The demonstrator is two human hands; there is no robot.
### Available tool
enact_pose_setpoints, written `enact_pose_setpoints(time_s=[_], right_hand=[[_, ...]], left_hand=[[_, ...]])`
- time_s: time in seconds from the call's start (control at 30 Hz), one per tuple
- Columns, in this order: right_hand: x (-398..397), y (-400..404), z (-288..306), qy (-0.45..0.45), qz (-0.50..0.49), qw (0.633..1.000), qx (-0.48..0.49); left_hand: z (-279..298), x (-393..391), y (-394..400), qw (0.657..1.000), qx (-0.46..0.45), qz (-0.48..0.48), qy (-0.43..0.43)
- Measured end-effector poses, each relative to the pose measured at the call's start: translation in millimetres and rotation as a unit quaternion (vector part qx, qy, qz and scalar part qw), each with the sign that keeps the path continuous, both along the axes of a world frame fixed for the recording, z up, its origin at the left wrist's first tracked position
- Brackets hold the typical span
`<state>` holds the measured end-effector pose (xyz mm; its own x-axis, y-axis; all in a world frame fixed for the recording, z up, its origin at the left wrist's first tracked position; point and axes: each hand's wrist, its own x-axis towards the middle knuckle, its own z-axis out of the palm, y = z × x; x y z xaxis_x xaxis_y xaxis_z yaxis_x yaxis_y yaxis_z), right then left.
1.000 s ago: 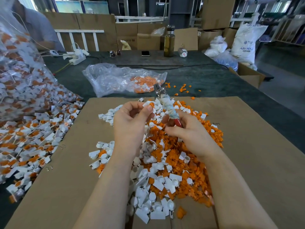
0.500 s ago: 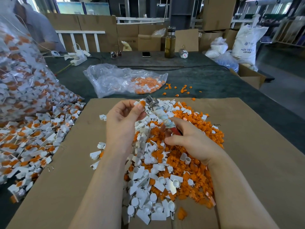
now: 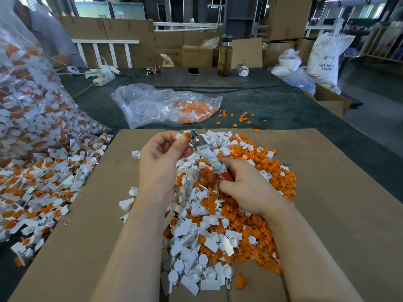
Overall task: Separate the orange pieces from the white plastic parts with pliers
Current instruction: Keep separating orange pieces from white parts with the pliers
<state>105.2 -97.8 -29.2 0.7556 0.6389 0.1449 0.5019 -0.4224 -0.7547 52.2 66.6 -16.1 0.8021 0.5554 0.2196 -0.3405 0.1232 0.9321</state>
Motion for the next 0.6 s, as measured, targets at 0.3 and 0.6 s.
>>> enact_pose_setpoints(time_s=[0.3, 0.6], right_hand=[[-0.7, 0.9, 2.4, -0.029, -0.006, 0.999, -0.022], [3.7, 4.9, -6.2, -0.068, -0.107, 0.992, 0.001]], left_hand=[[-1.2, 1.0, 1.2, 1.000, -0.010, 0.001, 0.011], [-3.0, -7.5, 33.6, 0.934, -0.341, 0.101, 0.023]])
